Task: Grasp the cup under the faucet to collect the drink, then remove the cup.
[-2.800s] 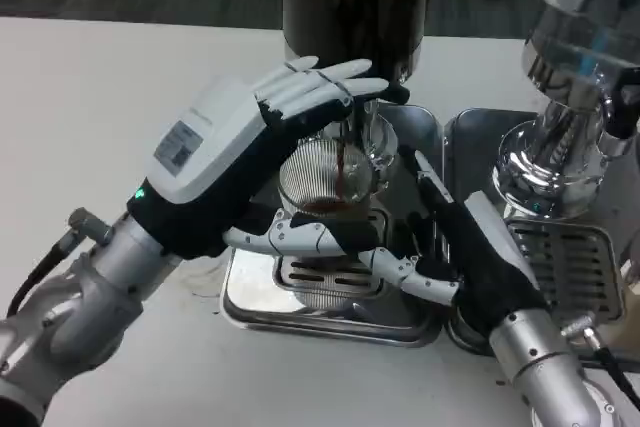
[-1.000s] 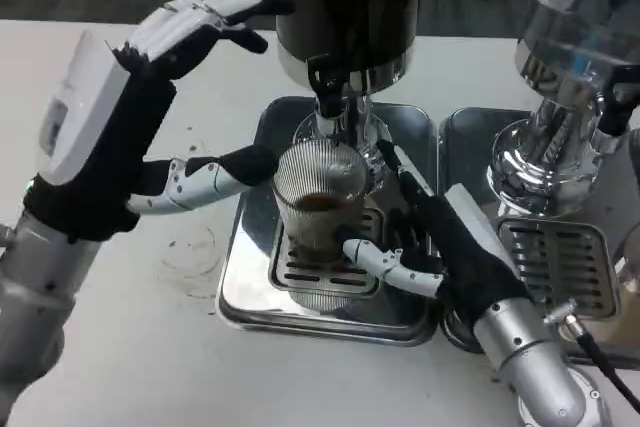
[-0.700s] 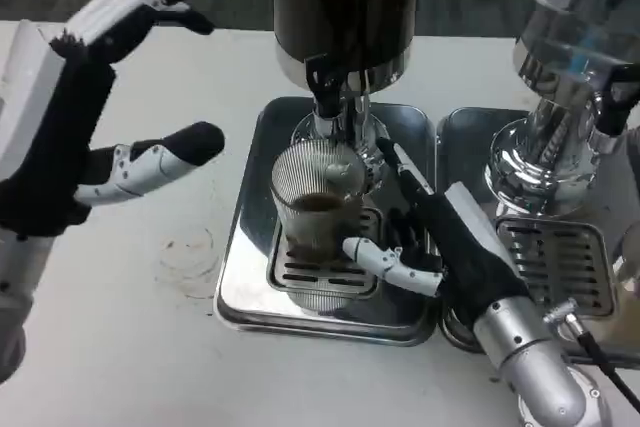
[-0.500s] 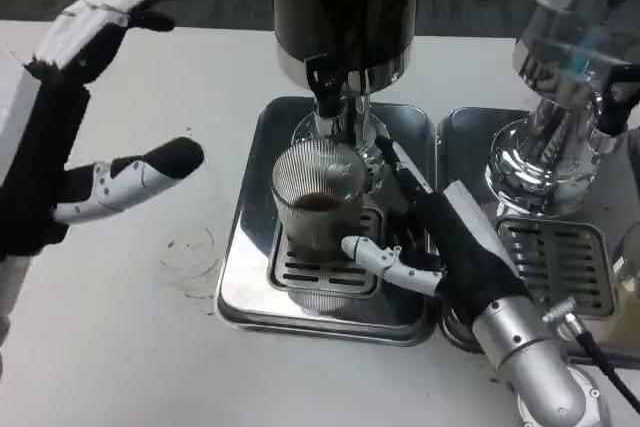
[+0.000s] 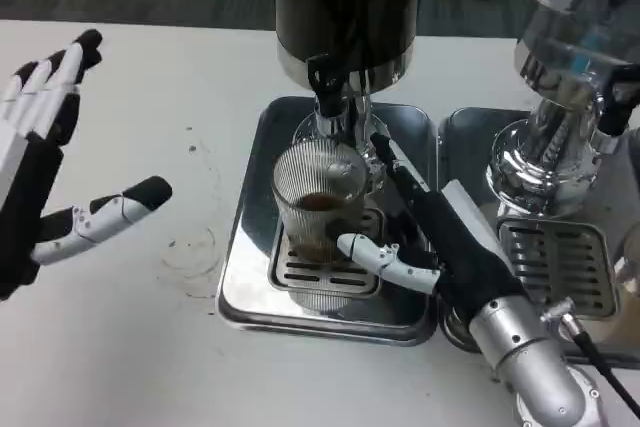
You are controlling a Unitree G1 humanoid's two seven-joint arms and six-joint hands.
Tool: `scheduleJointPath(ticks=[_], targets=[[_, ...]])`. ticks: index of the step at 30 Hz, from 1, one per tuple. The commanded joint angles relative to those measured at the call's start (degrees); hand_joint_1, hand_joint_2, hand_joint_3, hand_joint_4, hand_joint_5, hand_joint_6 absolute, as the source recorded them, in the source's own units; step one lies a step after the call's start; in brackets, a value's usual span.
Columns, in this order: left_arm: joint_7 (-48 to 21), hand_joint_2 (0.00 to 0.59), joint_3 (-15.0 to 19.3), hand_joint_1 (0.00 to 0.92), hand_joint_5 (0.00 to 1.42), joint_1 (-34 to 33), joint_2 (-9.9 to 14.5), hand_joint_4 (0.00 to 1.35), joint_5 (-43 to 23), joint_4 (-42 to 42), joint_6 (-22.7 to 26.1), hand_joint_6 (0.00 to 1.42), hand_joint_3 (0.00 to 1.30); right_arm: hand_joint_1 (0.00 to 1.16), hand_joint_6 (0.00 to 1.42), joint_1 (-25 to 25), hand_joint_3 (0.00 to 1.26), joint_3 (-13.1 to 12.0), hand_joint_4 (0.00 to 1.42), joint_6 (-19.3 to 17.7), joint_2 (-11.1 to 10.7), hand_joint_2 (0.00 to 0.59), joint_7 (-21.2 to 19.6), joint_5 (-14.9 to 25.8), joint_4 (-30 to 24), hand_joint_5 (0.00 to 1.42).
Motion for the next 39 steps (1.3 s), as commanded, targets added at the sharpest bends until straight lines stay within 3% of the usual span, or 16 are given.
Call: scheduleJointPath(ticks=[1,13,21,31,39], targets=[[-1.2,0.103,-2.8,0.000,0.00,1.9,0.2,0.00,0.9,0.9,4.0,0.00,0.00,0.66,0.00,0.2,0.00,-0.2,0.00,-1.0,0.6,0.231,0.1,0.7,-0.1,0.00],[-0.8,0.108,-8.8,0.000,0.00,2.9,0.0,0.00,0.1,5.1,5.0,0.00,0.00,0.73,0.00,-0.6,0.00,1.4,0.00,-1.3,2.5,0.206,-1.5,-1.5,1.1,0.00],[-1.0,0.108,-9.8,0.000,0.00,3.2,-0.2,0.00,-0.7,6.0,5.1,0.00,0.00,0.77,0.00,-1.8,0.00,1.4,0.00,-2.0,4.3,0.197,-3.9,-1.9,3.9,0.00],[-1.3,0.110,-10.7,0.000,0.00,3.8,-0.3,0.00,-1.6,5.6,5.6,0.00,0.00,0.78,0.00,-5.1,0.00,0.2,0.00,-5.1,7.8,0.197,-5.0,0.6,11.5,0.00],[-1.3,0.117,-10.8,0.000,0.00,4.4,-0.1,0.00,-2.1,5.2,5.9,0.00,0.00,0.79,0.05,-6.9,0.00,-0.1,0.00,-6.5,8.8,0.195,-5.2,0.6,14.9,0.00]])
